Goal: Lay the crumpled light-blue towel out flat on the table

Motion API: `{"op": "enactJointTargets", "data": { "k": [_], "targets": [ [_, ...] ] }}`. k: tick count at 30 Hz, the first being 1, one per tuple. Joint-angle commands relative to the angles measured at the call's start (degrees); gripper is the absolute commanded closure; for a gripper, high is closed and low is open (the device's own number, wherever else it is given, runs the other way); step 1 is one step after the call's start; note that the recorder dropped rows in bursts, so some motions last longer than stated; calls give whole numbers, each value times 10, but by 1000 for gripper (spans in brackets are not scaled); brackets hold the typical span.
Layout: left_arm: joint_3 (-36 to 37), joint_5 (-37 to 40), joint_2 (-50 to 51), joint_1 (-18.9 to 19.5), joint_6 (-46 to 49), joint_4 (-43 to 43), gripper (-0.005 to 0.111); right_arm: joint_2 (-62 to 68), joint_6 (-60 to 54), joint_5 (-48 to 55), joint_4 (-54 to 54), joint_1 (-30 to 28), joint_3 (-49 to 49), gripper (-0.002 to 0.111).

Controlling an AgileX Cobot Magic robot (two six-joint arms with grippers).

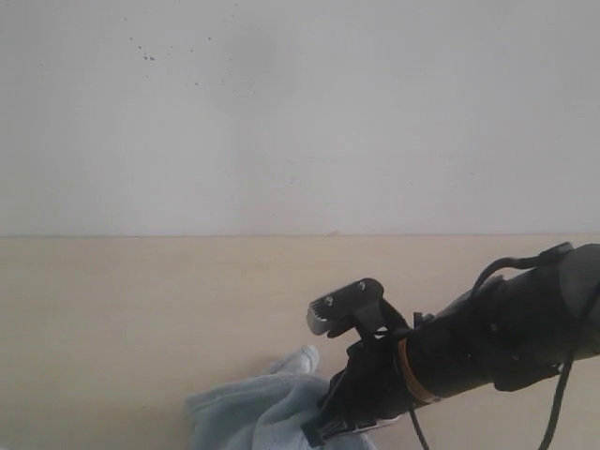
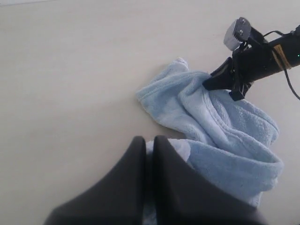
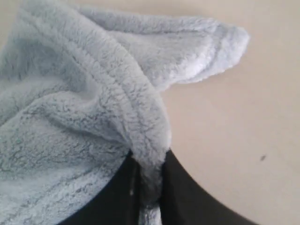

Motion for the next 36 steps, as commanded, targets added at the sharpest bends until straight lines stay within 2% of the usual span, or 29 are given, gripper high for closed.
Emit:
{"op": "enactJointTargets", "data": {
  "k": [1, 5, 7, 9, 14, 16, 26, 30, 36],
  "targets": [
    [-1, -1, -4, 0, 4, -2, 103, -47, -14, 50, 1, -1, -2, 99],
    [-1, 1, -4, 0, 4, -2, 103, -71, -16, 76, 1, -3, -1, 99],
    [-1, 8, -10, 0, 4, -2, 103, -88, 27, 144, 1, -14, 17, 99],
    [-1, 9, -24, 0, 4, 6, 103, -109, 28, 179, 1, -45, 56, 99],
    [-1, 9, -55, 0, 4, 34, 103, -188, 34, 162, 1, -136, 208, 99],
    [-1, 9, -55, 0, 4, 32, 103, -214, 56, 162, 2, -149, 245, 99],
    [-3, 9, -55, 0, 4, 24, 103, -267, 70, 101, 5, -151, 267, 99],
    [-14, 9, -55, 0, 4, 42, 103, -296, 67, 140, 3, -151, 267, 99],
    [-65, 11, -55, 0, -18, 106, 103, -412, 53, 222, 6, -156, 267, 99]
  ]
}}
